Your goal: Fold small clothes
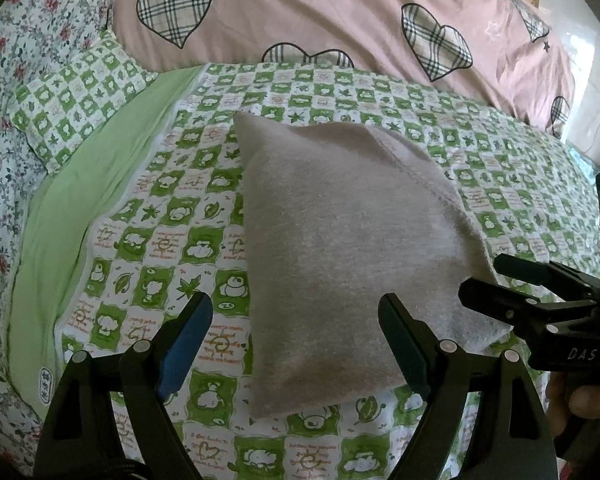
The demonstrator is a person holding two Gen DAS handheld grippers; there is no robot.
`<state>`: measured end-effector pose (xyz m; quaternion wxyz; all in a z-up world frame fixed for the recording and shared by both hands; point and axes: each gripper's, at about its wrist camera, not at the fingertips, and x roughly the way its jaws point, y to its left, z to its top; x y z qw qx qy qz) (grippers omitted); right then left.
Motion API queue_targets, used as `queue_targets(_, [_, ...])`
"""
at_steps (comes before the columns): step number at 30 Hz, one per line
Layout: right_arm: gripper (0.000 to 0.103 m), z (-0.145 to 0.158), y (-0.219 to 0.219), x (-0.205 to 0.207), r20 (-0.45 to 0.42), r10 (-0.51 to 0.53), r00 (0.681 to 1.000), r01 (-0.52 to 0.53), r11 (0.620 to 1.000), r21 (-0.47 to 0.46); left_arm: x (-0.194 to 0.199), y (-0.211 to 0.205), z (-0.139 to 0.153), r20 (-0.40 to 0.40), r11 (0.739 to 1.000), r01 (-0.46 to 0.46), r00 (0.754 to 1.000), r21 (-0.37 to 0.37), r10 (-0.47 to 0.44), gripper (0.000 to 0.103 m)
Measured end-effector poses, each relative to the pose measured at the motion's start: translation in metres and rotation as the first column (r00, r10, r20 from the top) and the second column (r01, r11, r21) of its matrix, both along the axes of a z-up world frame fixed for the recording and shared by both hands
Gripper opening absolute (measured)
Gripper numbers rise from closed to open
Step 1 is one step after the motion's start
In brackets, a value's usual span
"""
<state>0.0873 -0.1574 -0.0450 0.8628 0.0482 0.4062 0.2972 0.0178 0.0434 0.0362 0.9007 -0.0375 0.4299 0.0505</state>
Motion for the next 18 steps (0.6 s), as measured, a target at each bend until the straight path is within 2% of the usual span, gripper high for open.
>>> queue_targets(18, [0.090, 0.0015, 0.0007, 0.0005, 0.003, 0.005, 1.000, -0.005, 1.000, 0.002, -0.0006, -0.0010, 0.0019, 0.004, 1.000, 0.010, 1.000, -0.004, -0.010, 0.086])
